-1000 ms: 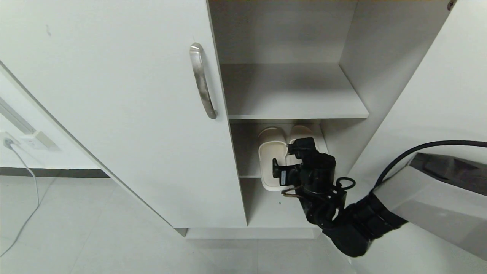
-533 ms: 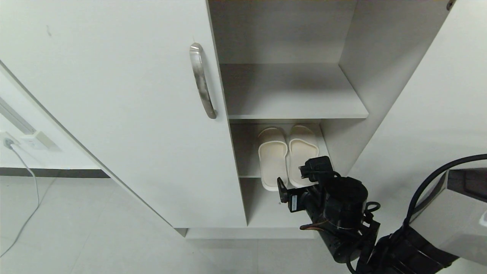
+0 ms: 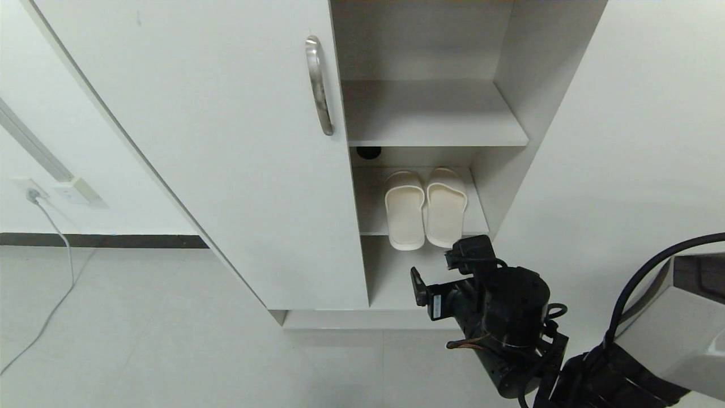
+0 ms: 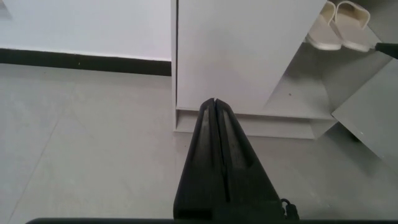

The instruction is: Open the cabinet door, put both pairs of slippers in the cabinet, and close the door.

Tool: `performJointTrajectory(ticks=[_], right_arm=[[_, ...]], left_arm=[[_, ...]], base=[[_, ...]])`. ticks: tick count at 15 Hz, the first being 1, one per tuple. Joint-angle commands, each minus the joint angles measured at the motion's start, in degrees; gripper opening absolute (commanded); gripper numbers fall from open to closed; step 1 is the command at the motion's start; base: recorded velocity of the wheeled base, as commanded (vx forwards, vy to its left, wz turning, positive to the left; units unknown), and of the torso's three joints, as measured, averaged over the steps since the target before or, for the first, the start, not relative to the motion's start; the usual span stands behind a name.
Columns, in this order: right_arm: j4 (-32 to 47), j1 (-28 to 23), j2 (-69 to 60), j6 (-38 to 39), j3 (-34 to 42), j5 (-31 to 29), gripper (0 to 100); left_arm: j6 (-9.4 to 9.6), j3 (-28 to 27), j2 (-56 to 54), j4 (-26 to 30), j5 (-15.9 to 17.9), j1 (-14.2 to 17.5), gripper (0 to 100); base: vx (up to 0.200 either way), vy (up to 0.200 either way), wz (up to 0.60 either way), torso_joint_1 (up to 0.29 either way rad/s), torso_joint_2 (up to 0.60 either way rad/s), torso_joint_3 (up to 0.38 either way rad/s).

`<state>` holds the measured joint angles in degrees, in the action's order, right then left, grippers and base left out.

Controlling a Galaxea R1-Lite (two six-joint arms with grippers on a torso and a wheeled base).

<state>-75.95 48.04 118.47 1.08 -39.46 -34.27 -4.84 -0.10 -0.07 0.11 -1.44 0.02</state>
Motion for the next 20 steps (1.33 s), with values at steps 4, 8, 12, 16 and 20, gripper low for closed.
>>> performJointTrajectory(ticks=[4, 8, 12, 16, 20], right_arm=[[0.0, 0.1, 0.4, 0.0, 0.1, -0.1, 100], [0.0, 0.1, 0.4, 0.0, 0.1, -0.1, 100], [0.1, 0.1, 0.5, 0.0, 0.3, 0.2, 100], [0.0, 0.1, 0.4, -0.1, 0.3, 0.1, 100], [0.1, -0.3, 0.3, -0.1, 0.3, -0.2, 100]], left_arm=[[0.01, 0.0, 0.1, 0.0, 0.1, 0.1, 0], [-0.08, 0.0, 0.1, 0.0, 0.1, 0.1, 0], [0.01, 0.0, 0.2, 0.0, 0.1, 0.1, 0], [0.01, 0.0, 0.1, 0.0, 0.1, 0.1, 0], [0.01, 0.0, 0.1, 0.0, 0.1, 0.1, 0]], base=[[0.0, 0.0, 0.0, 0.0, 0.0, 0.0], [0.0, 0.0, 0.0, 0.0, 0.0, 0.0], [0.0, 0.0, 0.0, 0.001, 0.0, 0.065], [0.0, 0.0, 0.0, 0.0, 0.0, 0.187], [0.0, 0.0, 0.0, 0.0, 0.0, 0.204]])
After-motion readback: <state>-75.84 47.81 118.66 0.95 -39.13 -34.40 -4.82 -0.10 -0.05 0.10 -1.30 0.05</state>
